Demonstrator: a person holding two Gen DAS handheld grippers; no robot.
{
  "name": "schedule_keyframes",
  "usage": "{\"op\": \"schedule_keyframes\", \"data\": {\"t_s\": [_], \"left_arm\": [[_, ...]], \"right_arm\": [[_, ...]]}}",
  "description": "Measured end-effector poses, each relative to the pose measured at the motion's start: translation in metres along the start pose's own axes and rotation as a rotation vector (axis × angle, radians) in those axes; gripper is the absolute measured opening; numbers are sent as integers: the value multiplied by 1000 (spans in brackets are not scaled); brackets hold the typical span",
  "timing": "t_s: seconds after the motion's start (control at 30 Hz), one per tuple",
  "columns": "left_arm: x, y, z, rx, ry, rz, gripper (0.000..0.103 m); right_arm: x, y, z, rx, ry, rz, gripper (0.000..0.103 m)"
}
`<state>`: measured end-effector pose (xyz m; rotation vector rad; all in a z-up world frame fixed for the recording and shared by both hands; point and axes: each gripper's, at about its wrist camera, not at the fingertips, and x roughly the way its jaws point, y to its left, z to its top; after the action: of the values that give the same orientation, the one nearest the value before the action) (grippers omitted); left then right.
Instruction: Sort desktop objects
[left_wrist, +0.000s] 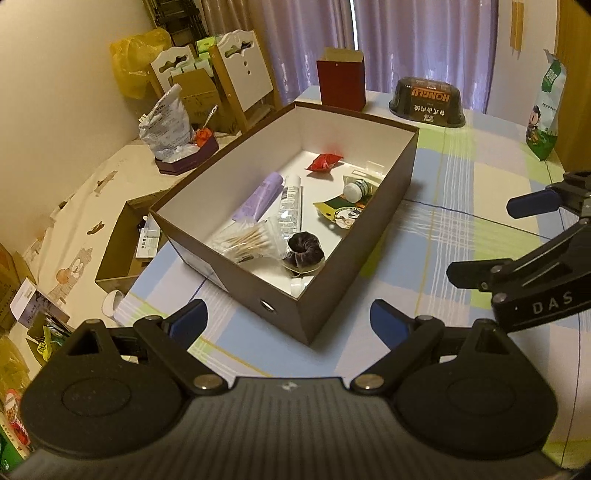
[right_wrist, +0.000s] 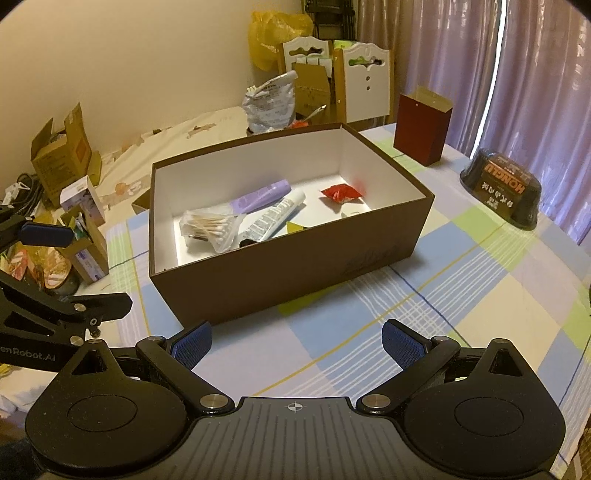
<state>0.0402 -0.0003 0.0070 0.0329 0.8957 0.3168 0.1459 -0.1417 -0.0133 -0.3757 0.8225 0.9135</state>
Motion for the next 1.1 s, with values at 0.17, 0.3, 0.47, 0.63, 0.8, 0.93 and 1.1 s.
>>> {"op": "schedule_keyframes", "data": {"t_s": [0.17, 0.3, 0.47, 0.63, 0.8, 0.93, 1.1], "left_arm": [[-3, -2, 1, -16, -14, 0, 93], [-4, -3, 0, -44, -17, -21, 93], [-4, -7, 0, -47, -25, -11, 93], [-4, -9, -2, -50, -32, -3, 95], [-5, -12, -5, -47, -32, -4, 95], [-4, -14, -7, -46, -26, -6, 95], [-4, -17, -8, -36, -18, 5, 95]], "right_arm": [[-2, -3, -1, -1, -4, -2, 100], [-3, -7, -3, -1, -1, -2, 100], [-4, -11, -5, 7, 3, 2, 100], [-4, -14, -7, 18, 4, 7, 100], [-3, -13, -9, 21, 6, 14, 100], [-4, -12, -11, 22, 8, 19, 100], [-5, -11, -13, 22, 9, 21, 100]]}}
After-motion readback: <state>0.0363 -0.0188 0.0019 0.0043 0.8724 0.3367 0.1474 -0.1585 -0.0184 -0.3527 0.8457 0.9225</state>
